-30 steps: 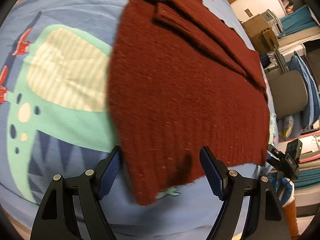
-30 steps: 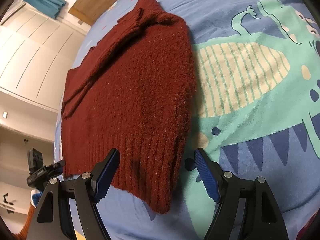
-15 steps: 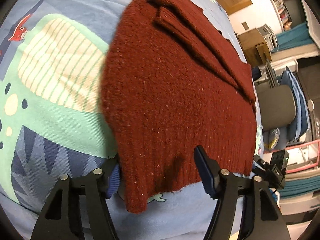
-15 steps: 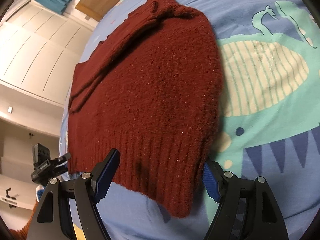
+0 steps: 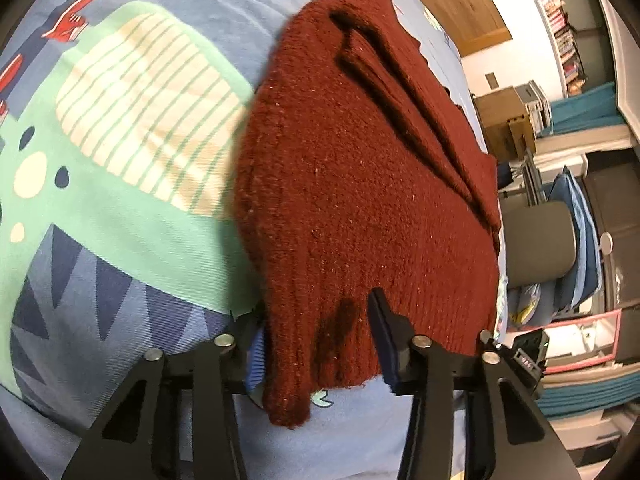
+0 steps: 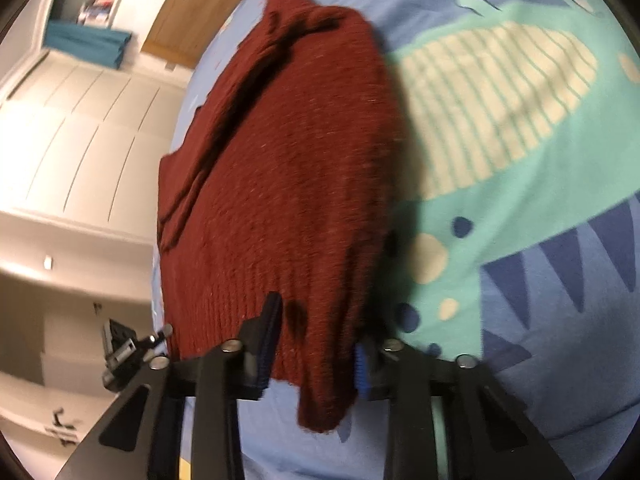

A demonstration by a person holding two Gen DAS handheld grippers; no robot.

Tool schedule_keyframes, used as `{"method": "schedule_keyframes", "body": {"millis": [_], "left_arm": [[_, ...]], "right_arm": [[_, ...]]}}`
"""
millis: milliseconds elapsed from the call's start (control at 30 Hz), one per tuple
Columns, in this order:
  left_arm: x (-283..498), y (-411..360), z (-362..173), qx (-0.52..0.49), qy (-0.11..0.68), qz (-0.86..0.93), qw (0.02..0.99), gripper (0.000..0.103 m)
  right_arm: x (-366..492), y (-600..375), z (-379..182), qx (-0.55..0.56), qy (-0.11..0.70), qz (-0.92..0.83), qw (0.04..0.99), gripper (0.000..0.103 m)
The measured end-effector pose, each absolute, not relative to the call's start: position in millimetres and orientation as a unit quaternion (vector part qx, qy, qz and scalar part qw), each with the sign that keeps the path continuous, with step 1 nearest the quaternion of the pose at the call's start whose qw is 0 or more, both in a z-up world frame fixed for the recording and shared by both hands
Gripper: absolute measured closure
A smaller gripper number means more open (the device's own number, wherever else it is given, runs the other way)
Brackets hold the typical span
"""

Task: Fold small clothes
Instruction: 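Grasp the ribbed hem with the right tool while the left tool grasps the hem too, then lift the hem with both tools and fold it over toward the collar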

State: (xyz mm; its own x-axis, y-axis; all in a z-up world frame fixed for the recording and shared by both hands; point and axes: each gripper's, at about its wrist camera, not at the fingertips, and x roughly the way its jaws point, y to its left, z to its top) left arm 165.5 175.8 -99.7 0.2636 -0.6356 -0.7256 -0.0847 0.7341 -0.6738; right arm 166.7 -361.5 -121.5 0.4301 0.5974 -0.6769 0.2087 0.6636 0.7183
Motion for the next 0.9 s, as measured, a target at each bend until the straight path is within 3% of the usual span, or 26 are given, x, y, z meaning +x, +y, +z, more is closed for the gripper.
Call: {"method": "schedule_keyframes", "body": {"millis": [167,700,900], "left_arm": [[161.4,169.8,-98.8,-0.300,0.583,-0.216,0.724,0.084],[162.6,165.9,-83.7,-0.285,0.564,-0.209,0.746,0.095],[173.9,165.2,-45.8,-0.286,0.535,-0.226,0.762,0.095]], "right_arm": [[168.0,-356.8,-116.2,0.365,0.524,0.121,0.760,0.088],[176.1,-350.2,-107.0,0.349,0.521,0.130,0.768,0.093],[183.5,-358.0,-76.4,0.354,0.482,0.149,0.788,0.094]]}}
